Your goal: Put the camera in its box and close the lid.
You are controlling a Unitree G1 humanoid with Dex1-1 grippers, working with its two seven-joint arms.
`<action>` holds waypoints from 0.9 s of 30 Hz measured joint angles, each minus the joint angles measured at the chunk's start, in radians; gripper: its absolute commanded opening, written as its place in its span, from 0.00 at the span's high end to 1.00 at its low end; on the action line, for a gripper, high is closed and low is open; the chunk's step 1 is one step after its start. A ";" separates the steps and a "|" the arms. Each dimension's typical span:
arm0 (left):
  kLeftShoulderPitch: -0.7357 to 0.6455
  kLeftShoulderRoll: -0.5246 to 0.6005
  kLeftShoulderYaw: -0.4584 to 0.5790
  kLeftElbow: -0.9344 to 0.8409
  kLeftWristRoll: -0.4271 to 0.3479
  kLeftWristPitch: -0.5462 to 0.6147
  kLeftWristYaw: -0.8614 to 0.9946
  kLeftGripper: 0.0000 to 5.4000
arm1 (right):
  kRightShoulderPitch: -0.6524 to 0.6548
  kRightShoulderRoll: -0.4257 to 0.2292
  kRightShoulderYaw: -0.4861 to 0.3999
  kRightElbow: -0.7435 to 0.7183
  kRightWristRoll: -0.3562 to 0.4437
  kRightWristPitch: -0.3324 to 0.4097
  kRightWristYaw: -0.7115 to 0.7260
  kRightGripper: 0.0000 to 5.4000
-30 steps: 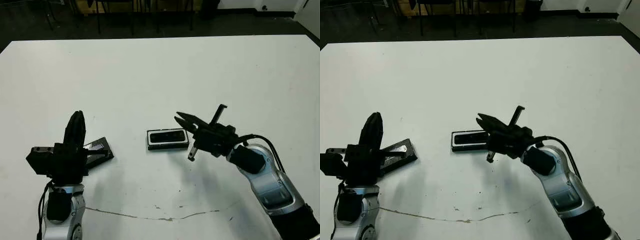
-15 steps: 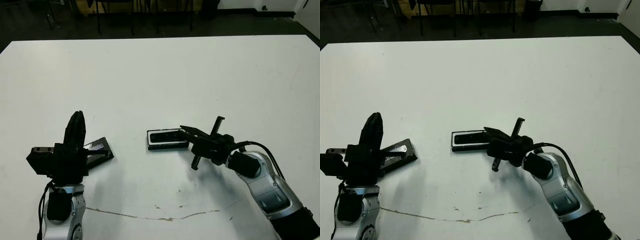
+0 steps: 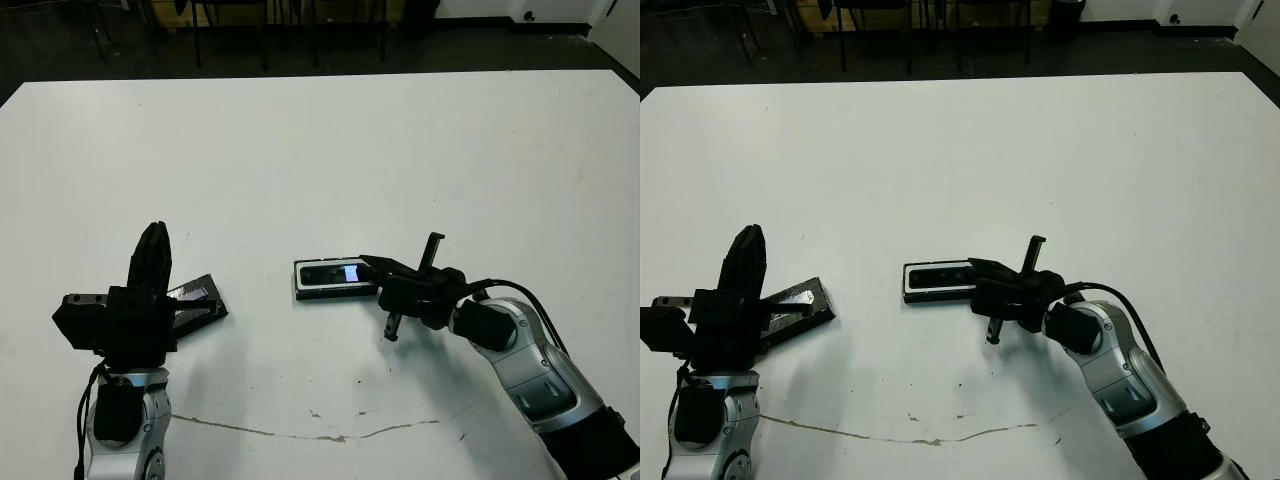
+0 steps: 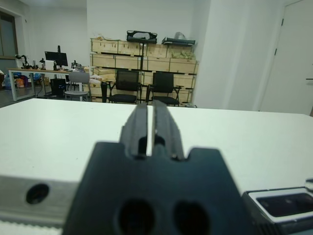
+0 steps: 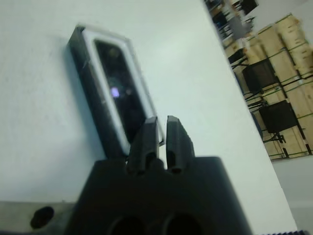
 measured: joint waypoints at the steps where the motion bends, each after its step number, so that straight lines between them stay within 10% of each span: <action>1: 0.000 0.000 0.000 0.000 0.000 -0.001 0.000 1.00 | 0.014 0.017 -0.022 -0.003 0.029 -0.024 -0.031 1.00; 8: -0.001 0.001 0.003 0.001 0.006 -0.002 0.002 1.00 | 0.058 0.149 -0.195 -0.018 0.312 -0.147 -0.161 1.00; 17: 0.001 0.014 0.031 -0.034 -0.022 0.006 -0.005 1.00 | 0.111 0.165 -0.414 -0.261 0.714 0.141 -0.182 1.00; 27: 0.028 0.226 0.186 -0.195 -0.136 0.112 -0.174 0.96 | 0.200 0.133 -0.469 -0.249 0.749 0.207 -0.176 1.00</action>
